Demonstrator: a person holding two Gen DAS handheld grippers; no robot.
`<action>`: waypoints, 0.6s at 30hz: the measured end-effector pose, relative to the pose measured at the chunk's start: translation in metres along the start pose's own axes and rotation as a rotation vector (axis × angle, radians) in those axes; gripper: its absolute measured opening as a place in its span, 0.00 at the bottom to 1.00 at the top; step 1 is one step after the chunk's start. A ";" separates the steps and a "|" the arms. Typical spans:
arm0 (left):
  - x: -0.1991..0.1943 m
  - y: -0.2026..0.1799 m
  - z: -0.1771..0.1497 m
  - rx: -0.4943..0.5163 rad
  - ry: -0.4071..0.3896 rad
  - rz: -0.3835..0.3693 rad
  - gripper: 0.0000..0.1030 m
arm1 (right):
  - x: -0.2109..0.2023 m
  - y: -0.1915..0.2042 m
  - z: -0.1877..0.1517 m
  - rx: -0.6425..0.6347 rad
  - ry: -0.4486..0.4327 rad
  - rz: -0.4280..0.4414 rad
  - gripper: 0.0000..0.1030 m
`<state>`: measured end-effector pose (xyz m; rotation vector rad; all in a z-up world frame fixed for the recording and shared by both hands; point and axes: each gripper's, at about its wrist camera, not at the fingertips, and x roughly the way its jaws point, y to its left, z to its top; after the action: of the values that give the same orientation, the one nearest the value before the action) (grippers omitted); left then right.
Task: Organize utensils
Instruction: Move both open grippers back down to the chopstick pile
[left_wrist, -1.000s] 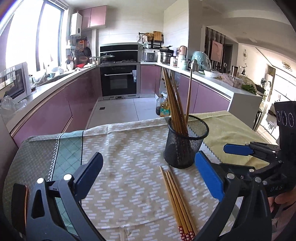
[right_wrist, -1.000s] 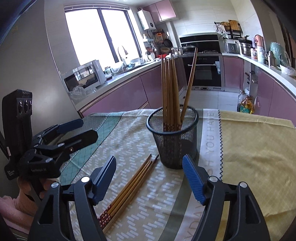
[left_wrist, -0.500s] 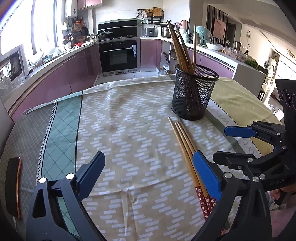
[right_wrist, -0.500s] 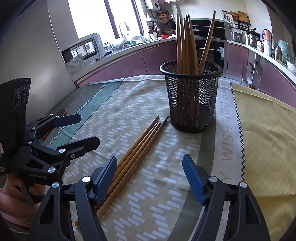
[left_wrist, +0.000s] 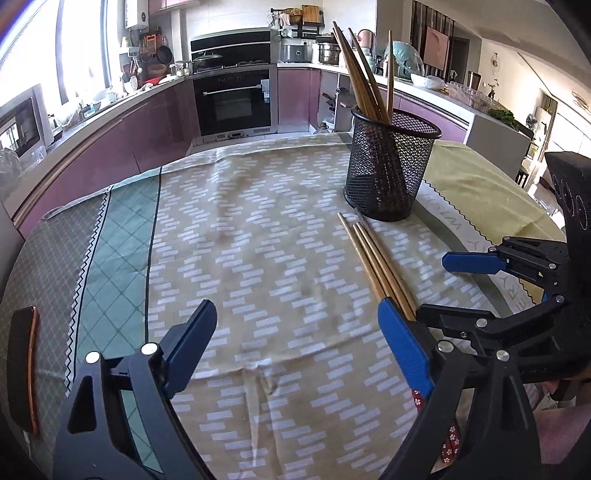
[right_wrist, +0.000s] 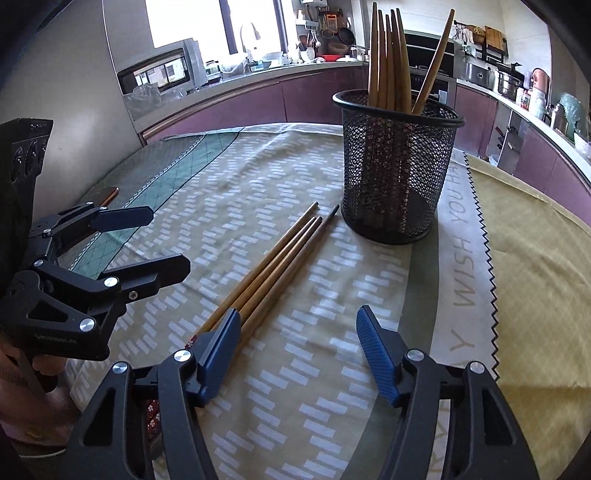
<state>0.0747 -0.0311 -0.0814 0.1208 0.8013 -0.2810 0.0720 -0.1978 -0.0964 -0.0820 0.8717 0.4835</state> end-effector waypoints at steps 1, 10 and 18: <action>0.000 0.001 0.000 -0.001 0.001 -0.002 0.85 | 0.001 0.001 0.000 0.003 -0.001 0.002 0.61; 0.008 0.001 0.000 -0.001 0.018 -0.016 0.85 | 0.000 -0.004 0.003 0.039 0.021 0.025 0.56; 0.011 0.003 -0.002 -0.011 0.026 -0.024 0.83 | 0.004 0.005 0.004 0.009 0.026 0.020 0.53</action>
<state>0.0813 -0.0301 -0.0903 0.1049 0.8307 -0.2982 0.0752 -0.1910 -0.0960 -0.0714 0.9003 0.4985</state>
